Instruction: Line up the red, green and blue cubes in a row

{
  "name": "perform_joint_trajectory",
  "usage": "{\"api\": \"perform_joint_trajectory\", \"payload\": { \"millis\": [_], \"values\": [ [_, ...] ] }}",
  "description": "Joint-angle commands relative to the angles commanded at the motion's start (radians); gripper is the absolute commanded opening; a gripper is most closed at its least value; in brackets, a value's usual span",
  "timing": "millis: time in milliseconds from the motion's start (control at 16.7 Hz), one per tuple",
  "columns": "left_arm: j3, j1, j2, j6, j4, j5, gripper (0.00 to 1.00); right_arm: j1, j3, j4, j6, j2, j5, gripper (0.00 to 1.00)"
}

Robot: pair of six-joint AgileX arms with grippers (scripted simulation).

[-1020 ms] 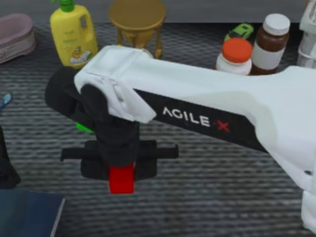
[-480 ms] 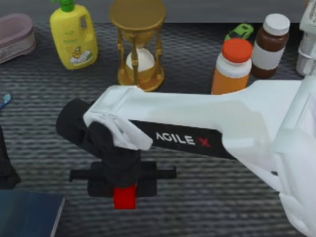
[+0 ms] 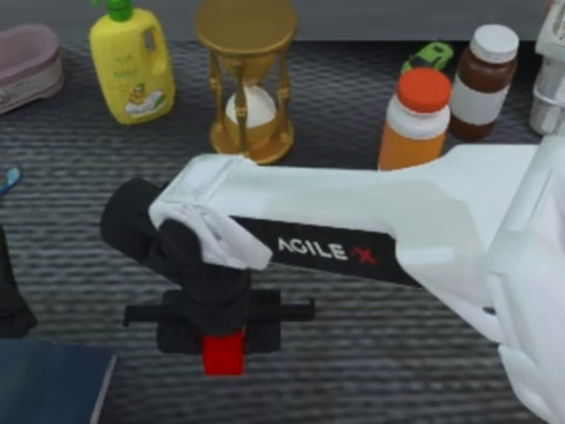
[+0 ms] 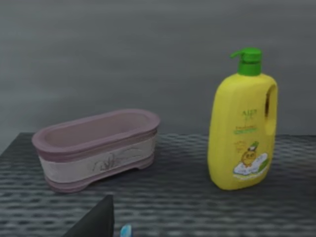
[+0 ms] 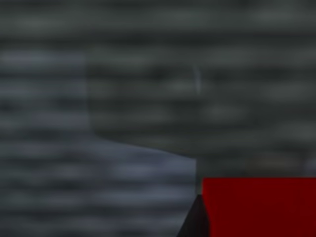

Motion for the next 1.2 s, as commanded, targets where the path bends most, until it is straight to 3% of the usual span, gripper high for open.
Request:
{"api": "perform_joint_trajectory", "payload": {
  "millis": [420, 1020, 1200],
  "values": [
    [0.0, 0.0, 0.0, 0.0, 0.0, 0.0, 1.0, 0.0, 0.0, 0.0, 0.0, 0.0, 0.0, 0.98],
    [0.0, 0.0, 0.0, 0.0, 0.0, 0.0, 1.0, -0.002, 0.003, -0.004, 0.0, -0.001, 0.0, 1.0],
    [0.0, 0.0, 0.0, 0.0, 0.0, 0.0, 1.0, 0.002, 0.06, -0.074, 0.003, -0.016, 0.0, 1.0]
  ]
}}
